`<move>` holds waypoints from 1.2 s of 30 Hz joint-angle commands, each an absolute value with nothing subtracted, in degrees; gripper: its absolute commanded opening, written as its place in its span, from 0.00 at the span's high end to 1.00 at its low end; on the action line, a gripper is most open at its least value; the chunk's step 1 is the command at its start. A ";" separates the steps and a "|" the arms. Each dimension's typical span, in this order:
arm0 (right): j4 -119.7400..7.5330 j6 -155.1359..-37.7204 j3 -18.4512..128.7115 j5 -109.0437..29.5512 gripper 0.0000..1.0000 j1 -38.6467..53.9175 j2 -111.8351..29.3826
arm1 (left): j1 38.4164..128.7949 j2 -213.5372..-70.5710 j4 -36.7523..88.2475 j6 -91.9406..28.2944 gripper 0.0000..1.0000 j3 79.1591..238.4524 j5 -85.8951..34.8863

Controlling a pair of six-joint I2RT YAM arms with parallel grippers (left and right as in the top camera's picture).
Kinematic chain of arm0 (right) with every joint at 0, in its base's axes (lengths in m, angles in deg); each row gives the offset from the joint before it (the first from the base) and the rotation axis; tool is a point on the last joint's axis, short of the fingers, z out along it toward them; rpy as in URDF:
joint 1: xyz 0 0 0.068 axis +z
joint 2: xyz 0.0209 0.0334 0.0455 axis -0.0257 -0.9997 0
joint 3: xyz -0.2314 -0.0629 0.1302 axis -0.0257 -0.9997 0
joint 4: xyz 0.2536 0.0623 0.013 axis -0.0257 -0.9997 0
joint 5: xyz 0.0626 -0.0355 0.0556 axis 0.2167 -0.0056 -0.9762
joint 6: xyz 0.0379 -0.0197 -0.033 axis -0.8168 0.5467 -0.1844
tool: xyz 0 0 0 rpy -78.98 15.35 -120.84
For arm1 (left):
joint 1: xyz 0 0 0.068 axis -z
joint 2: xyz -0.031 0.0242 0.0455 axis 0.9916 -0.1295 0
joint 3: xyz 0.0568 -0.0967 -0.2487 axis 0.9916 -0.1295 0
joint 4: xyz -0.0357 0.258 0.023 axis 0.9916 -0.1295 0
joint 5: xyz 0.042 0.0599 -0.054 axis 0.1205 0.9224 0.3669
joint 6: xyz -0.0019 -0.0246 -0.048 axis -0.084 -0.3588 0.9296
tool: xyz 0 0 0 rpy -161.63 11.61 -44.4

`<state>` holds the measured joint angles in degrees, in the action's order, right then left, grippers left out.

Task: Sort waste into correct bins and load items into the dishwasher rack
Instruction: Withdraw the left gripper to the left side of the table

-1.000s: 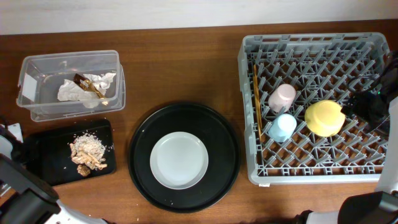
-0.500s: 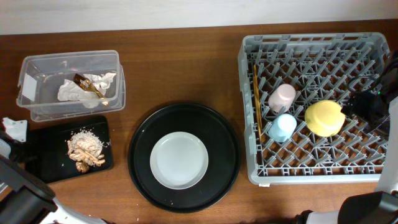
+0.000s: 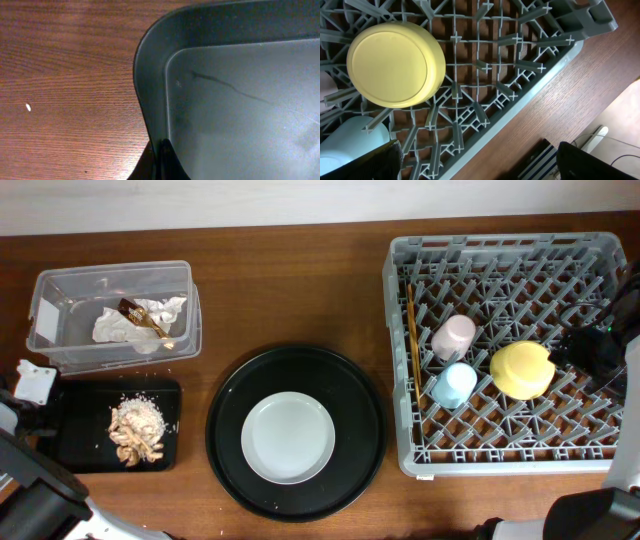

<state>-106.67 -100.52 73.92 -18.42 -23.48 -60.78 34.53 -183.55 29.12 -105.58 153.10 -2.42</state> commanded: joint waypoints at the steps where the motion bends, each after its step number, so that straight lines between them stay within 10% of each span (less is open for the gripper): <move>1: -106.65 -101.04 73.61 -17.53 0.01 -23.72 -60.84 | 34.00 -184.10 29.43 -110.39 1.00 153.56 -0.52; 3: -106.65 -101.04 73.61 -17.53 0.01 -23.72 -60.84 | 34.00 -184.10 29.56 -110.37 0.86 153.56 -0.50; 4: -106.65 -101.04 73.61 -17.53 0.02 -23.72 -60.84 | 34.00 -184.10 29.54 -110.32 0.46 153.56 -0.48; 8: -106.65 -101.04 73.61 -17.53 0.01 -23.72 -60.84 | 34.00 -183.70 29.50 -102.02 0.26 155.13 -0.48; 16: -106.67 -101.04 73.61 -17.53 0.01 -23.72 -60.84 | 34.02 -166.11 29.36 -88.33 0.15 158.87 -0.74; 17: -106.65 -101.04 73.61 -17.53 0.01 -23.72 -60.84 | 34.00 -162.65 29.82 -84.01 0.01 158.87 -0.78; 23: -106.65 -101.04 73.61 -17.53 0.01 -23.72 -60.84 | 34.02 -148.69 28.12 -49.06 0.01 158.87 -13.90; 36: -106.67 -100.91 73.61 -17.55 0.01 -23.72 -60.84 | 34.02 -147.64 3.66 -48.34 0.01 158.85 -25.07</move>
<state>-106.67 -100.56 73.92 -18.42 -23.48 -60.78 34.35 -147.88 3.73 -48.88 158.70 -23.93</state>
